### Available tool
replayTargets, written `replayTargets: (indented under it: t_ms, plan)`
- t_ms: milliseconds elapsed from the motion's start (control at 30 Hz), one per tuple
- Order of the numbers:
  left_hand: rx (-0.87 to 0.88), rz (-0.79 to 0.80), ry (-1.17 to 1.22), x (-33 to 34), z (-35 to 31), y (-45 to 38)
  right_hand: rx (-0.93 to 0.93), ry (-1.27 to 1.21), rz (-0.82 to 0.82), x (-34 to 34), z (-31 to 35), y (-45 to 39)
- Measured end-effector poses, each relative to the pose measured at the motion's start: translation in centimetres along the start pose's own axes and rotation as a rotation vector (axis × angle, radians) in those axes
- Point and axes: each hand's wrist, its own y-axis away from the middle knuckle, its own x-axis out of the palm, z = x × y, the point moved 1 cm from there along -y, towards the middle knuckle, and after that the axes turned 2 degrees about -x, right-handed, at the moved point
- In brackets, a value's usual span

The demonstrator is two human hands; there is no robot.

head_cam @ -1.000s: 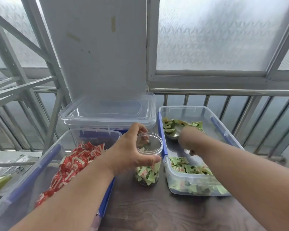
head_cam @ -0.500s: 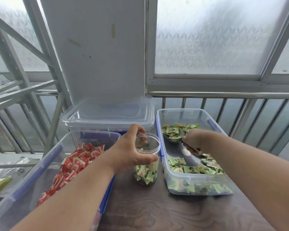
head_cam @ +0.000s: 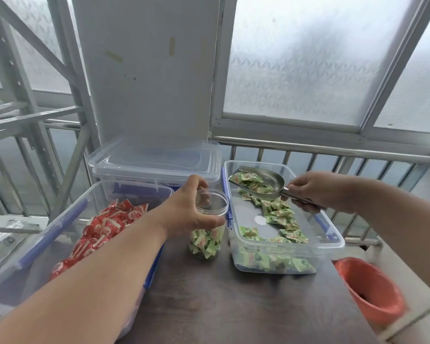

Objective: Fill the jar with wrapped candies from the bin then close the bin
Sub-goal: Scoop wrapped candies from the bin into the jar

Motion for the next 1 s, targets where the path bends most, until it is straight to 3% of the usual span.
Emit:
replayTargets:
  t_ms: [133,333,533,900,1000]
  plan:
    - [0.0,-0.027,-0.008,0.2,0.0,0.0,-0.097,0.184,-0.001,-1.1,3.9,2.3]
    - [-0.001,-0.003,-0.053,0.0,-0.1,0.2,-0.201,0.68,-0.054,-0.9,10.1,3.8]
    - [-0.016,-0.005,-0.041,0.0,-0.1,0.2,-0.202,0.911,-0.114,-0.3,12.8,3.5]
    - [-0.017,0.004,-0.015,-0.1,-0.4,0.2,-0.308,0.945,-0.244,-0.7,11.8,3.4]
    - [-0.01,0.001,-0.018,0.0,-0.3,0.2,-0.307,0.845,-0.298,-0.8,11.4,3.4]
